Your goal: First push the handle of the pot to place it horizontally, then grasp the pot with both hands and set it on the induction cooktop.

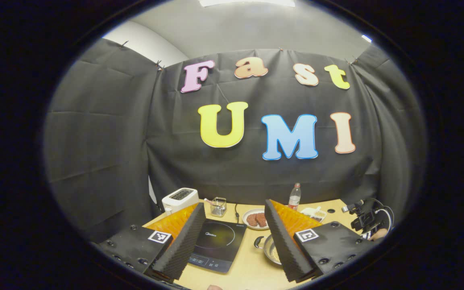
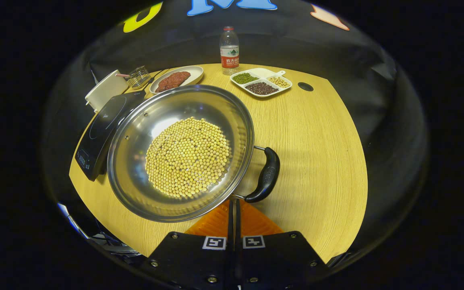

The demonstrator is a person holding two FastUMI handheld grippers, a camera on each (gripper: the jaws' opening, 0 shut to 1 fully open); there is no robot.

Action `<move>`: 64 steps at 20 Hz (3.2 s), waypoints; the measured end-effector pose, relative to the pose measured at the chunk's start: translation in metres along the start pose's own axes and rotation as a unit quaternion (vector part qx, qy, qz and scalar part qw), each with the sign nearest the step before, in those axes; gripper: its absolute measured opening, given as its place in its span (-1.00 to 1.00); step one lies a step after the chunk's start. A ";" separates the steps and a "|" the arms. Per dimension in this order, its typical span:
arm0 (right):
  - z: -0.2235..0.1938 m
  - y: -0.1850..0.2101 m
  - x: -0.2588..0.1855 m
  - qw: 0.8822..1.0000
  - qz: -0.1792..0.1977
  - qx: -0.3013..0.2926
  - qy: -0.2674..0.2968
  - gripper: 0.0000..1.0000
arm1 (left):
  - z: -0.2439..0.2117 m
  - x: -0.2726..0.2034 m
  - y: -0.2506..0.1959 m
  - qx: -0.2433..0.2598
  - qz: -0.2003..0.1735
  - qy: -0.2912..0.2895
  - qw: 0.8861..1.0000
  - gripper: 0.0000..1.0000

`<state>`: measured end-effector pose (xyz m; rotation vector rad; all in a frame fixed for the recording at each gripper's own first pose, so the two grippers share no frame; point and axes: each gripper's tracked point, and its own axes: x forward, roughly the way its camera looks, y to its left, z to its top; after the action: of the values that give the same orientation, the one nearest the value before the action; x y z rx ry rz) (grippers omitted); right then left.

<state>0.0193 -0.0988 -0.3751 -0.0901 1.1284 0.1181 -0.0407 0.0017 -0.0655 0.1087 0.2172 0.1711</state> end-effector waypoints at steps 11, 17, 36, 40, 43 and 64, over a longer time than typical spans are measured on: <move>0.010 -0.023 0.009 0.999 -0.023 0.031 -0.004 -0.98 | -0.012 0.014 -0.014 0.007 -0.033 0.012 0.999 0.92; 0.015 -0.025 0.006 0.997 -0.058 0.051 -0.013 -0.98 | -0.028 0.056 -0.016 -0.007 -0.103 0.024 0.994 0.87; 0.075 -0.010 -0.090 0.961 -0.089 0.112 -0.235 0.70 | -0.166 0.161 -0.090 -0.018 -0.230 0.138 0.963 0.94; 0.074 -0.021 -0.053 0.969 -0.079 0.111 -0.205 0.71 | -0.214 0.184 -0.103 -0.008 -0.208 0.171 0.963 0.90; 0.073 -0.028 -0.026 0.975 -0.072 0.106 -0.183 0.71 | -0.249 0.200 -0.111 0.006 -0.197 0.200 0.960 0.94; 0.056 -0.030 0.069 0.986 -0.062 0.126 -0.090 0.65 | -0.358 0.227 -0.118 0.053 -0.192 0.311 0.929 0.74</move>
<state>0.1028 -0.1180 -0.4132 0.0752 0.9469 -0.1259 0.1165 -0.0406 -0.4746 0.1151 0.8759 -0.2066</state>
